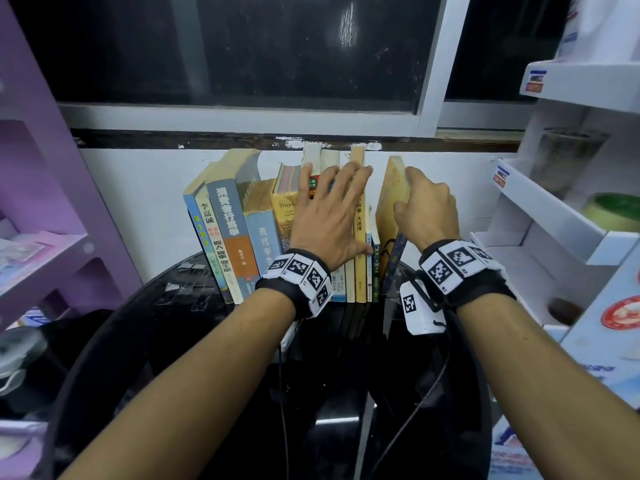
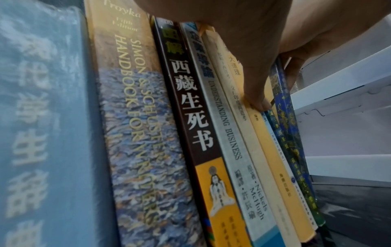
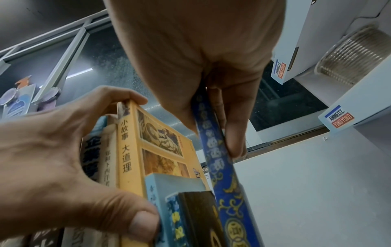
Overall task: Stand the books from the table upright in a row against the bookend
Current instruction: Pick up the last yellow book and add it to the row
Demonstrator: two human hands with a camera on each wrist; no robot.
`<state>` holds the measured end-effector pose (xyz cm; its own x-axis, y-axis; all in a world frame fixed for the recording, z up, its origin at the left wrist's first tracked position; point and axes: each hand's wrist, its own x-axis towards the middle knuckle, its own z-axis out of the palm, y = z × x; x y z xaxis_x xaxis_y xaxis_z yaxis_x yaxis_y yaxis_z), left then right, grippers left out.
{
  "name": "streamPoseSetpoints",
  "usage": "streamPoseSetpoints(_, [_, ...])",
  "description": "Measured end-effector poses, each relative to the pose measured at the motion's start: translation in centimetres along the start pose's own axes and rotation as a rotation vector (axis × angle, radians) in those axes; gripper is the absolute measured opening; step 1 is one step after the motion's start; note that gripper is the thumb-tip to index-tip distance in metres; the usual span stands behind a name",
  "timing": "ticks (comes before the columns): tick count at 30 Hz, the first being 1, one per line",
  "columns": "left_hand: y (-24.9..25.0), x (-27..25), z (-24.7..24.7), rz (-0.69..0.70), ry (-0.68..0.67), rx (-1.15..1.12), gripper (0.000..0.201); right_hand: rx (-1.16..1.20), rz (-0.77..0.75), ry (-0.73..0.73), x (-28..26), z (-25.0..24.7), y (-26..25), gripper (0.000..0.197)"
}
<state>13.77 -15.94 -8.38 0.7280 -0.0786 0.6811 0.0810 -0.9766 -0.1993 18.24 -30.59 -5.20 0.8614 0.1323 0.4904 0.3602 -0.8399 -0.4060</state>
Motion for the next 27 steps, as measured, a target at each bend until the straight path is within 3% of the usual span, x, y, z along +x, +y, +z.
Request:
streamPoseSetpoints(13, [0.7, 0.4, 0.2, 0.016, 0.022, -0.014, 0.126, -0.057, -0.116, -0.073, 0.8, 2.0, 0.2, 0.031])
streamPoseSetpoints(27, [0.1, 0.8, 0.5, 0.061, 0.077, -0.04, 0.117, 0.053, -0.067, -0.152, 1.7, 2.0, 0.0, 0.026])
